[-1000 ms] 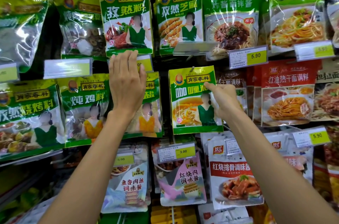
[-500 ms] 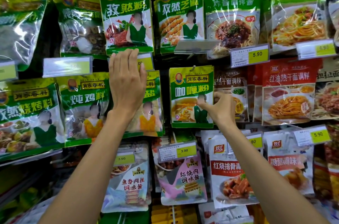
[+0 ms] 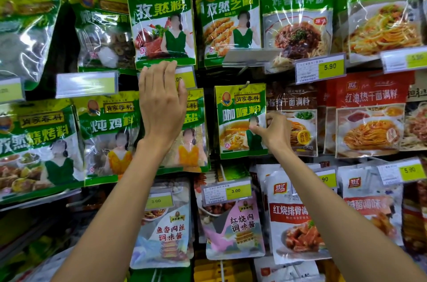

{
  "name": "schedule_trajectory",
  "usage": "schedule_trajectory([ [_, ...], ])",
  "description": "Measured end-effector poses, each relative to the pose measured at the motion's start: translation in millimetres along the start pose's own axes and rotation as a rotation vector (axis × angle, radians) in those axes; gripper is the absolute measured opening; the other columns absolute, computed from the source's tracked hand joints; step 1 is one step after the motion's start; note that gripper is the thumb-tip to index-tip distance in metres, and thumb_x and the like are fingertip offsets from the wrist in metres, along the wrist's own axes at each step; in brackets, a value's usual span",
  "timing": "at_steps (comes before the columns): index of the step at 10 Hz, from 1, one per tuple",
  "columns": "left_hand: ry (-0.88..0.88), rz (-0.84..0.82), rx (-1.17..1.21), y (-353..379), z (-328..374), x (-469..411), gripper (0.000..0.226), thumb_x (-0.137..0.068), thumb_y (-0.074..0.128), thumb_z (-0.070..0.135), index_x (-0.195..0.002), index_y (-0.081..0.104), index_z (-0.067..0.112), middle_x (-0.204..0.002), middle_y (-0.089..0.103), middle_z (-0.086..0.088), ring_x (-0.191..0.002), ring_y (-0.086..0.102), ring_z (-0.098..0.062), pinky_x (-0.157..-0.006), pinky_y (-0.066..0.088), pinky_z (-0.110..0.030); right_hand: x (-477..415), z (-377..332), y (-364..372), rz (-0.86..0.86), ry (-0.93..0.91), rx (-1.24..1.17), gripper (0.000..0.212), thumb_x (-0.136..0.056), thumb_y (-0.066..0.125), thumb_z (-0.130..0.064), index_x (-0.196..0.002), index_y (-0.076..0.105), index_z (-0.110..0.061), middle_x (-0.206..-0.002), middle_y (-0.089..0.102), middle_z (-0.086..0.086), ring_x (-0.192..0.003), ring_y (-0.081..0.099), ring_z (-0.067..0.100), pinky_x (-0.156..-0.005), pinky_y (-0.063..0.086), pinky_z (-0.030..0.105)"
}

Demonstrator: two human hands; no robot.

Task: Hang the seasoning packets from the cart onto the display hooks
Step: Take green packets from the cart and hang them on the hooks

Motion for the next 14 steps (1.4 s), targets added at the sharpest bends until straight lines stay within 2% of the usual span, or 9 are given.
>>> schedule_trajectory([
  [3,0.004,0.002,0.010,0,1,0,0.037,-0.099,0.040,0.020,-0.127,0.052,-0.001,-0.121,0.057,-0.019,-0.116,0.052,-0.035,-0.113,0.027,-0.043,2,-2,-1,0.017,-0.057,-0.041,0.030,-0.085,0.072,-0.026,-0.080,0.056,-0.001,-0.072,0.054,0.017,-0.064,0.049,0.026,-0.059,0.040,0.039],
  [5,-0.025,-0.026,0.054,-5,5,-1,0.040,-0.099,0.040,0.019,-0.132,0.048,-0.003,-0.132,0.052,-0.020,-0.126,0.046,-0.034,-0.116,0.024,-0.042,20,6,-31,0.081,-0.034,-0.133,0.037,-0.086,0.072,-0.015,-0.120,0.060,-0.006,-0.088,0.060,0.000,-0.082,0.055,0.015,-0.073,0.048,0.029],
  [7,0.061,0.029,0.276,-25,65,28,0.028,-0.096,0.045,0.009,-0.118,0.057,-0.003,-0.117,0.060,-0.020,-0.111,0.052,-0.034,-0.100,0.040,-0.044,63,32,-91,0.136,-0.078,-0.126,0.024,-0.097,0.057,-0.019,-0.118,0.064,-0.010,-0.096,0.062,-0.004,-0.083,0.055,0.002,-0.071,0.044,0.006],
  [8,-0.015,-0.181,0.548,-12,124,81,0.024,-0.097,0.044,0.010,-0.109,0.062,-0.001,-0.105,0.063,-0.017,-0.102,0.055,-0.029,-0.091,0.041,-0.036,111,71,-130,0.134,-0.035,-0.096,0.017,-0.100,0.052,-0.024,-0.109,0.066,-0.017,-0.088,0.062,-0.010,-0.077,0.056,-0.008,-0.067,0.043,0.003],
  [10,-0.282,-0.863,1.125,18,287,244,0.026,-0.102,0.042,0.019,-0.105,0.063,0.004,-0.095,0.065,-0.011,-0.085,0.059,-0.024,-0.072,0.042,-0.031,237,187,-216,0.133,0.225,0.053,0.024,-0.101,0.049,-0.025,-0.085,0.066,-0.020,-0.078,0.067,-0.005,-0.073,0.063,0.012,-0.062,0.045,0.021],
  [11,-0.298,-1.132,1.281,6,370,321,0.027,-0.102,0.042,0.021,-0.104,0.063,0.005,-0.091,0.066,-0.016,-0.076,0.058,-0.025,-0.069,0.041,-0.035,309,255,-265,0.187,0.445,0.178,0.025,-0.100,0.049,-0.023,-0.086,0.068,-0.013,-0.075,0.065,-0.002,-0.071,0.060,0.011,-0.060,0.038,0.011],
  [12,-0.245,-1.336,1.347,-9,440,390,0.024,-0.100,0.045,0.013,-0.099,0.064,0.000,-0.080,0.063,-0.009,-0.074,0.056,-0.022,-0.068,0.035,-0.029,382,313,-310,0.264,0.651,0.271,0.031,-0.099,0.050,-0.018,-0.071,0.062,-0.012,-0.064,0.060,0.000,-0.064,0.057,0.014,-0.063,0.044,0.019],
  [13,-0.140,-1.526,1.390,-19,497,456,0.017,-0.099,0.047,0.012,-0.094,0.061,0.005,-0.071,0.061,0.000,-0.065,0.054,-0.017,-0.062,0.034,-0.030,449,362,-340,0.314,0.858,0.329,0.031,-0.100,0.049,-0.015,-0.080,0.067,0.002,-0.074,0.067,0.015,-0.074,0.062,0.024,-0.068,0.044,0.036],
  [14,-0.063,-1.765,1.402,-28,539,530,0.022,-0.099,0.046,0.014,-0.108,0.061,-0.001,-0.097,0.069,-0.018,-0.081,0.063,-0.029,-0.073,0.048,-0.035,514,397,-360,0.393,1.023,0.416,0.031,-0.100,0.049,-0.014,-0.077,0.067,-0.001,-0.075,0.067,0.016,-0.075,0.063,0.027,-0.066,0.041,0.037],
])
Point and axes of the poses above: each hand's wrist, its own x-axis away from the middle knuckle, its own y-axis out of the palm, z = x × y, the point moved 10 cm from there along -x, towards the middle knuckle
